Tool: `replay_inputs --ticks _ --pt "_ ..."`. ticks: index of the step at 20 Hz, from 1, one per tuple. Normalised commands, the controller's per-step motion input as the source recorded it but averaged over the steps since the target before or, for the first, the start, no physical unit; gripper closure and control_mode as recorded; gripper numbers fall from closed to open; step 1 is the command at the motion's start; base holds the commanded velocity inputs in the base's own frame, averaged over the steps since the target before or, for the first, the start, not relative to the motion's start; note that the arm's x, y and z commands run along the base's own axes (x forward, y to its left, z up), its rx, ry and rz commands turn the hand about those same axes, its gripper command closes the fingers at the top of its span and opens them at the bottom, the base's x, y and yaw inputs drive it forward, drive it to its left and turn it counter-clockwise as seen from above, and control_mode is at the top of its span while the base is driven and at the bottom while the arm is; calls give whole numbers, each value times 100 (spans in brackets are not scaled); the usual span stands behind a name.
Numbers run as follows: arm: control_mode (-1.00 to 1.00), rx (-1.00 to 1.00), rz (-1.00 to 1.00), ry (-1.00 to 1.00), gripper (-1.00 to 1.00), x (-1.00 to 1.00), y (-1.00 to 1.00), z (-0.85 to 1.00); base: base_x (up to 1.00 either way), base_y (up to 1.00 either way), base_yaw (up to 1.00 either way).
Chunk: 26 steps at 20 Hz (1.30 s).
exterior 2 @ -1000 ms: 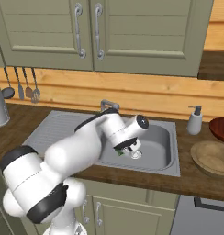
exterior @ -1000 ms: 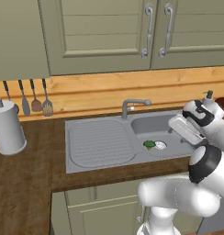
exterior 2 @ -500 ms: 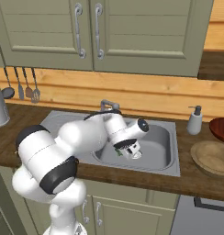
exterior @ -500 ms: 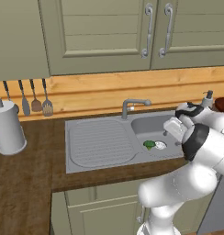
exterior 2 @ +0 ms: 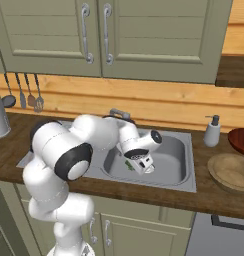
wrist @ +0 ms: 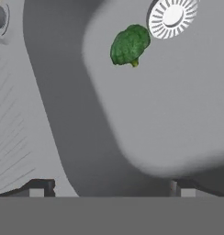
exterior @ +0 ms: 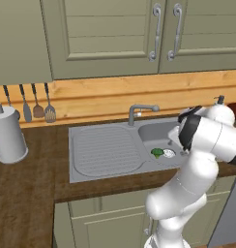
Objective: Pick the broccoli from the sink and place it in the bowl. Then pick the bowl and place it in the microwave. Then close the microwave door and press the start button.
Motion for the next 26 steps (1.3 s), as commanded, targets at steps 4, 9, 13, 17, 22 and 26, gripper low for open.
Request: replay_inputs --ticks 4,9,13,17,22,26 --pt "-100 0 0 0 -100 27 0 -28 0 0 0" --pt "-100 0 0 0 -100 34 0 -27 0 0 0" --pt "-100 1 0 0 -100 19 0 -16 0 0 0" --pt "-100 2 0 0 -100 27 0 -20 0 0 0" --pt "-100 2 0 0 -100 37 0 -24 0 0 0" --pt "-100 3 0 0 -100 36 0 -26 0 0 0"
